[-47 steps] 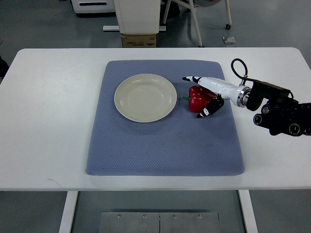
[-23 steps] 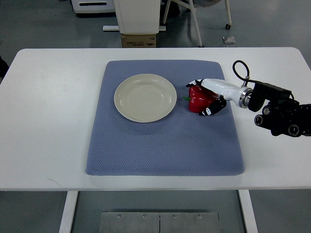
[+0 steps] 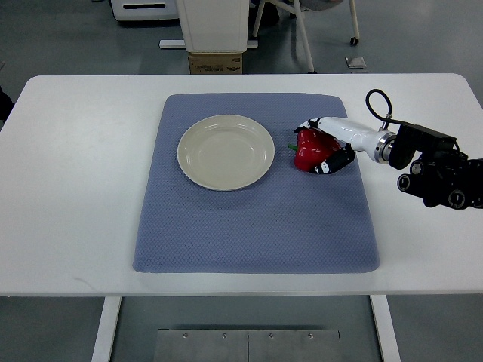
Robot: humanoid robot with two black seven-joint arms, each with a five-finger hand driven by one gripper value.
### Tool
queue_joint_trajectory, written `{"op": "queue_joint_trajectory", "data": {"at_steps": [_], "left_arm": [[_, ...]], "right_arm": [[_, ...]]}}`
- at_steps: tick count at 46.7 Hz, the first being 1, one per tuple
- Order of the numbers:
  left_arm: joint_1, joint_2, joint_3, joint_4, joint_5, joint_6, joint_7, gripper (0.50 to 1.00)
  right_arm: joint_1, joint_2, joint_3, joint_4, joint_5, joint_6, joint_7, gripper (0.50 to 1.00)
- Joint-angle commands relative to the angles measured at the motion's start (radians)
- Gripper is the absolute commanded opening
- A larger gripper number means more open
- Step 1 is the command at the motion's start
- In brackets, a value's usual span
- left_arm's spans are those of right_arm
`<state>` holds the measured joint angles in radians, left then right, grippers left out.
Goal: Place red pepper on plate with right hand
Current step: 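Lift the pepper with the right hand and carry it over the plate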
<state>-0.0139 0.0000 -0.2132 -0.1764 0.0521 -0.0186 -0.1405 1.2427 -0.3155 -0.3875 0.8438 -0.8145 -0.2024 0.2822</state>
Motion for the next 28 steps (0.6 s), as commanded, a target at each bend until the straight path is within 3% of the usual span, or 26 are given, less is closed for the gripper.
{"op": "queue_joint_trajectory", "data": {"at_steps": [1,14,28], "left_arm": [[0.000,0.000,0.000,0.000,0.000,0.000,-0.001,1.000],[-0.001,0.000,0.000,0.000,0.000,0.000,-0.001,1.000],[0.000,0.000,0.000,0.000,0.000,0.000,-0.001,1.000]], "right_arm": [[0.009,-0.001,0.006,0.000,0.002,0.000,0.000,0.500],[0.077,0.007,0.052,0.000,0.014,0.003,-0.026,0.500],[0.107,0.134,0.121,-0.028,0.026,0.021,-0.081,0.500]]}}
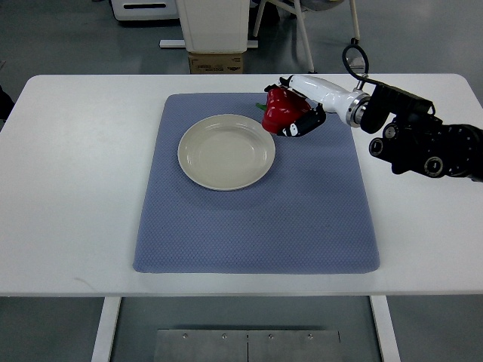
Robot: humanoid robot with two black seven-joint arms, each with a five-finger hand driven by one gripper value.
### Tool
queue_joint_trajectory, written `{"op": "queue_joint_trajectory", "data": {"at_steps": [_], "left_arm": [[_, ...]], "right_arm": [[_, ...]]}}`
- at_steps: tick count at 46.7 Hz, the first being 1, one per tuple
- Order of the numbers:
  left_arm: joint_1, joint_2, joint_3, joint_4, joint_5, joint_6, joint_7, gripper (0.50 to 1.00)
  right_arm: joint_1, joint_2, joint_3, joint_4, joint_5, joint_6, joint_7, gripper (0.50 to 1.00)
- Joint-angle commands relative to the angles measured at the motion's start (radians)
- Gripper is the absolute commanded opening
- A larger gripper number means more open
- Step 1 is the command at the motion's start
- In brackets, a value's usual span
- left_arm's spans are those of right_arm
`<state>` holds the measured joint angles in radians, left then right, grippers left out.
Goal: Place red pepper on plate with right hand
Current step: 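Lift the pepper with the right hand and carry it over the plate, then lower the pepper onto the plate and open the right hand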
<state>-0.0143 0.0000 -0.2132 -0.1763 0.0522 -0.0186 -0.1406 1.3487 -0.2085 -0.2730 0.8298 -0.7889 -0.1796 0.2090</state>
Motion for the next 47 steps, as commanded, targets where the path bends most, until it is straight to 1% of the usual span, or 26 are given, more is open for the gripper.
{"op": "queue_joint_trajectory", "data": {"at_steps": [1,6,14,24,47], "left_arm": [[0.001,0.000,0.000,0.000,0.000,0.000,-0.001,1.000],[0.000,0.000,0.000,0.000,0.000,0.000,-0.001,1.000],[0.001,0.000,0.000,0.000,0.000,0.000,-0.001,1.000],[-0.001,0.000,0.000,0.000,0.000,0.000,0.001,1.000],[-0.001,0.000,0.000,0.000,0.000,0.000,-0.001,1.000]], "right_arm": [[0.001,0.040,0.006,-0.020,0.000,-0.001,-0.010,0.500],[0.000,0.092,0.018,-0.047,0.000,0.000,-0.014,0.500],[-0.013,0.158,0.060,-0.051,0.000,-0.001,-0.037,0.500],[-0.040,0.208,0.089,-0.051,0.000,-0.003,-0.036,0.500],[-0.143,0.208,0.153,-0.052,0.004,-0.003,-0.031,0.500]]}}
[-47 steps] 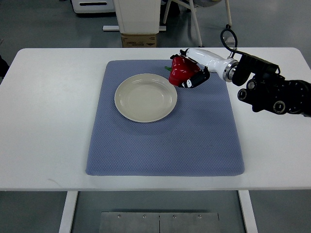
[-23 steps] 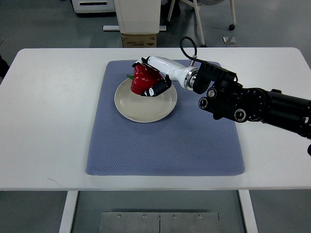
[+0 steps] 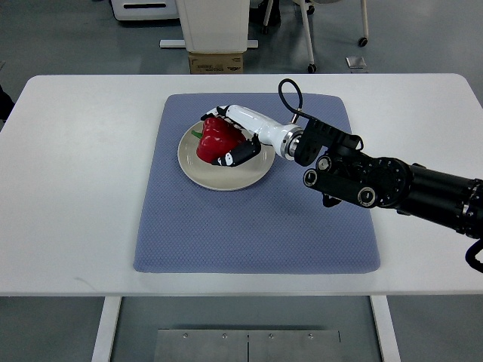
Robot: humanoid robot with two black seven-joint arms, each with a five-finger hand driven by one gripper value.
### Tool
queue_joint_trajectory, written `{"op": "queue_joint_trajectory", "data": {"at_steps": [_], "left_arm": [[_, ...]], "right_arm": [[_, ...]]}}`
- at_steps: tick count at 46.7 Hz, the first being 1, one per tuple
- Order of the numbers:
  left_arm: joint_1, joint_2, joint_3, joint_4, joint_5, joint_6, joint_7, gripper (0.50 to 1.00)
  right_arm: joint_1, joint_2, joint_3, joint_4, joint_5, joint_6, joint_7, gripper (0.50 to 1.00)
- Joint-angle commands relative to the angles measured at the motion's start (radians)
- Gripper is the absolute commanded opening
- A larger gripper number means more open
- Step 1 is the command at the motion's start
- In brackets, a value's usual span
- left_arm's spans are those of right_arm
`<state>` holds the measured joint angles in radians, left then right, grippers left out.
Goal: Place red pepper on plate with right hand
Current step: 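Lower the pepper onto the plate and open the right hand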
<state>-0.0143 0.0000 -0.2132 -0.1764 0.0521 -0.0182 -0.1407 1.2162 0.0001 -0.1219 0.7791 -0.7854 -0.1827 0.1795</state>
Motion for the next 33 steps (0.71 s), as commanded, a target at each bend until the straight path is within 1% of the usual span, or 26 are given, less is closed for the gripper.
{"op": "queue_joint_trajectory", "data": {"at_steps": [1,15,16,17,18,20,21,23,24,26,33], "left_arm": [[0.000,0.000,0.000,0.000,0.000,0.000,0.000,1.000],[0.000,0.000,0.000,0.000,0.000,0.000,0.001,1.000],[0.000,0.000,0.000,0.000,0.000,0.000,0.000,1.000],[-0.001,0.000,0.000,0.000,0.000,0.000,0.000,1.000],[0.000,0.000,0.000,0.000,0.000,0.000,0.000,1.000],[0.000,0.000,0.000,0.000,0.000,0.000,0.000,1.000],[0.000,0.000,0.000,0.000,0.000,0.000,0.000,1.000],[0.000,0.000,0.000,0.000,0.000,0.000,0.000,1.000],[0.000,0.000,0.000,0.000,0.000,0.000,0.000,1.000],[0.000,0.000,0.000,0.000,0.000,0.000,0.001,1.000],[0.000,0.000,0.000,0.000,0.000,0.000,0.001,1.000]], "right_arm": [[-0.013,0.000,0.005,-0.003,0.000,0.000,-0.002,0.500],[-0.035,0.000,0.007,-0.030,0.000,-0.003,-0.005,0.500],[-0.035,0.000,0.007,-0.032,0.000,-0.004,-0.003,0.547],[-0.035,0.000,0.007,-0.032,0.000,-0.004,-0.003,0.612],[-0.037,0.000,0.007,-0.032,0.000,-0.006,-0.003,0.681],[-0.041,0.000,0.007,-0.032,0.000,-0.007,-0.003,0.840],[-0.044,0.000,0.007,-0.032,0.000,-0.011,-0.002,0.899],[-0.044,0.000,0.007,-0.032,0.000,-0.011,-0.002,0.951],[-0.044,0.000,0.007,-0.032,0.000,-0.011,-0.002,0.987],[-0.044,0.000,0.007,-0.032,0.000,-0.011,0.000,1.000],[-0.033,0.000,0.007,-0.030,0.001,-0.011,0.000,1.000]]}}
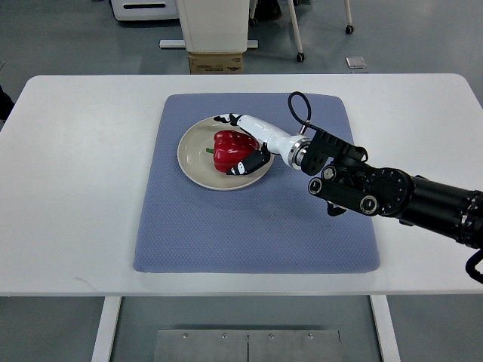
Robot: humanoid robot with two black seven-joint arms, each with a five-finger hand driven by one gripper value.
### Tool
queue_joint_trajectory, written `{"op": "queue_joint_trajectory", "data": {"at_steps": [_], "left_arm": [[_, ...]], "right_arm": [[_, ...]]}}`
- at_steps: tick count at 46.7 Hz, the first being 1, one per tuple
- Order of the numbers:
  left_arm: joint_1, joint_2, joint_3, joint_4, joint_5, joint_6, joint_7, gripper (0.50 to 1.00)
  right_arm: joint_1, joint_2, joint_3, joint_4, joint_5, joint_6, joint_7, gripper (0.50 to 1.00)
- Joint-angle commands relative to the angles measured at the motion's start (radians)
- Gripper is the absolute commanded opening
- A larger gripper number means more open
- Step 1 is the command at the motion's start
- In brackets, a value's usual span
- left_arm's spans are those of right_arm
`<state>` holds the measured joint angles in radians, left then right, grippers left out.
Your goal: Place red pepper on plate with right hand
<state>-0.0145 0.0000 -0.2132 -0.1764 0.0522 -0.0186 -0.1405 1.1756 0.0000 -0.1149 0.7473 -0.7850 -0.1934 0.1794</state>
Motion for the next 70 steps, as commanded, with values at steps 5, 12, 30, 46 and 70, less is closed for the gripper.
{"op": "queue_joint_trajectory", "data": {"at_steps": [5,12,30,46,70], "left_arm": [[-0.001,0.000,0.000,0.000,0.000,0.000,-0.001,1.000],[0.001,0.000,0.000,0.000,0.000,0.000,-0.001,1.000],[0.001,0.000,0.000,0.000,0.000,0.000,-0.001,1.000],[0.001,0.000,0.000,0.000,0.000,0.000,0.001,1.000],[0.001,0.000,0.000,0.000,0.000,0.000,-0.001,1.000]], "right_arm": [[0.015,0.000,0.034,0.001,0.003,0.000,0.000,1.000],[0.016,0.000,0.118,0.003,0.003,0.002,-0.005,1.000],[-0.089,-0.012,0.408,-0.009,0.040,-0.023,-0.006,1.000],[-0.246,0.000,0.849,-0.031,0.044,-0.058,-0.009,1.000],[-0.382,0.000,1.135,0.049,0.046,-0.064,0.003,1.000]]}}
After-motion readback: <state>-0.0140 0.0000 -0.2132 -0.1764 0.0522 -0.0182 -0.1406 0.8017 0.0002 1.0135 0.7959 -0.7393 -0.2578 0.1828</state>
